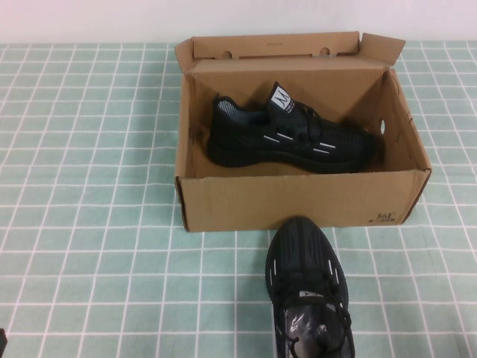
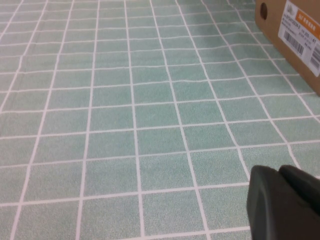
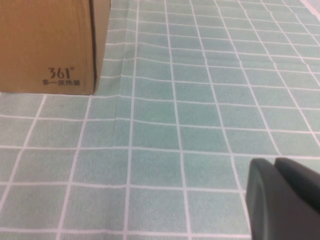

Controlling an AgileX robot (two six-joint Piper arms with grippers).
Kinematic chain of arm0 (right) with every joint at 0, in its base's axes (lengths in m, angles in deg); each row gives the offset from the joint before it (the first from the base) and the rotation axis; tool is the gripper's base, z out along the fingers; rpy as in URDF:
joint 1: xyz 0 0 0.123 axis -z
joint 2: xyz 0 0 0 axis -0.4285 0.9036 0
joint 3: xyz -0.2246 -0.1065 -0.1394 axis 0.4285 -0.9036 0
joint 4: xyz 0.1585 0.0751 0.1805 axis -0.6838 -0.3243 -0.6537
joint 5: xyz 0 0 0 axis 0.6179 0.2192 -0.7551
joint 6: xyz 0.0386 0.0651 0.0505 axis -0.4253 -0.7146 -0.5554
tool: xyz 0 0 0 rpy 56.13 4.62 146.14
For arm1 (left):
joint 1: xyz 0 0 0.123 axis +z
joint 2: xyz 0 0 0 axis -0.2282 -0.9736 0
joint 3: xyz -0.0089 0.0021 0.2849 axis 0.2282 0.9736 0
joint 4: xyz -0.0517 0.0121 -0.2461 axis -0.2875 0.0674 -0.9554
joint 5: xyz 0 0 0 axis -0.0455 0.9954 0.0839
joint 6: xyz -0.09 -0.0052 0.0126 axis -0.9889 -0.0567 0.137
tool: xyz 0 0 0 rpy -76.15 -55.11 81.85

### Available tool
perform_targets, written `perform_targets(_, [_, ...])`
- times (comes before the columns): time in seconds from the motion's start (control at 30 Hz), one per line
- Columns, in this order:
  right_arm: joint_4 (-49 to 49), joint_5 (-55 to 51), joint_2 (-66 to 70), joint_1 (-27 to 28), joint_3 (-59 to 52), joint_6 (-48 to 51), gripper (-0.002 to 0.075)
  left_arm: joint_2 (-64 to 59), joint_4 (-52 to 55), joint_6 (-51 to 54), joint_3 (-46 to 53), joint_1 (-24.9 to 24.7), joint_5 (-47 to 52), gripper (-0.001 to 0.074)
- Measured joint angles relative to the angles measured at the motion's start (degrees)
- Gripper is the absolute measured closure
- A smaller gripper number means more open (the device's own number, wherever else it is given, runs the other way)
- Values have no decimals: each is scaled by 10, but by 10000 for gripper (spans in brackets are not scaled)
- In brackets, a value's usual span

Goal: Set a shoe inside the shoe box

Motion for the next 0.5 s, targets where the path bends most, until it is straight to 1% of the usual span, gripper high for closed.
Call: perform_targets(0.5, [-1, 5, 0, 0, 0, 0, 734, 0, 0, 6, 0, 0, 0, 739])
